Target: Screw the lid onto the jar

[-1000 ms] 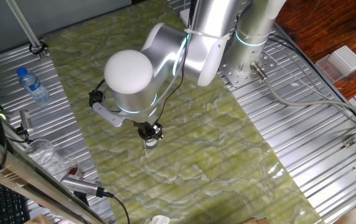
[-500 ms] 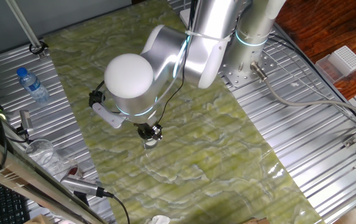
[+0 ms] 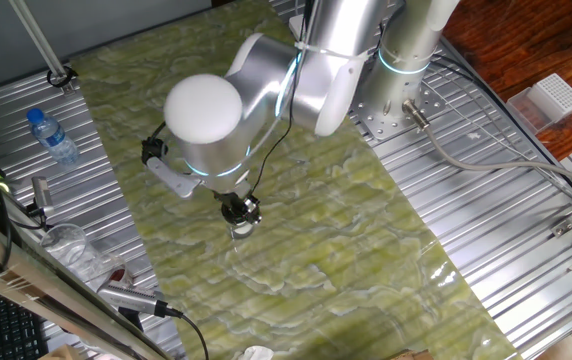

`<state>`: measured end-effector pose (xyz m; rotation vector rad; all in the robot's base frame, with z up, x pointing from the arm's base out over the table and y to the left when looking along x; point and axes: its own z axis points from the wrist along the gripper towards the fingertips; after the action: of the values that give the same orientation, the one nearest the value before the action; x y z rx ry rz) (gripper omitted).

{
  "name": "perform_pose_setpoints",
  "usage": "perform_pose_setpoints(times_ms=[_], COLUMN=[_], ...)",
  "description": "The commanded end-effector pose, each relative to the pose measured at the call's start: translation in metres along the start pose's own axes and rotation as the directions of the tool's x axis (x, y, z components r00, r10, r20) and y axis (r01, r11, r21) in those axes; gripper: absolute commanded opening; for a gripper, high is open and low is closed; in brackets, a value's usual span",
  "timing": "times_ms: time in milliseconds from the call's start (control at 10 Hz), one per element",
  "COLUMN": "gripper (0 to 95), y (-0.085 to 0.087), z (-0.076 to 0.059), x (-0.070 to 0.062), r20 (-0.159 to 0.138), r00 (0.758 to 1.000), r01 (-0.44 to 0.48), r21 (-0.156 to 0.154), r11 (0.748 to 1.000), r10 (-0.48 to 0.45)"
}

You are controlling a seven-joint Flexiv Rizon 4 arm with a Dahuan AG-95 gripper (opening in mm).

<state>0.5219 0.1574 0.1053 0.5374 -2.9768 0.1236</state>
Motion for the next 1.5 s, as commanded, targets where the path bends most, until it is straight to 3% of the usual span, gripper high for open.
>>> perform_pose_setpoints(times_ms=[100,400,600,1500], gripper=[76.0,76.0,76.0,76.0], y=[0.0006,0.0005,-0.0003,-0.0043], z=[0.0005,0.0004,-0.0004,-0.0026], x=[-0.0025,-0.0024,-0.0021,0.0001], r20=[-0.021,0.004,0.035,0.118], r00=[1.000,1.000,0.999,0.993], r01=[-0.004,-0.004,-0.005,0.001], r21=[0.020,0.009,-0.022,-0.056], r11=[1.000,1.000,1.000,0.998], r10=[0.004,0.004,0.006,0.006])
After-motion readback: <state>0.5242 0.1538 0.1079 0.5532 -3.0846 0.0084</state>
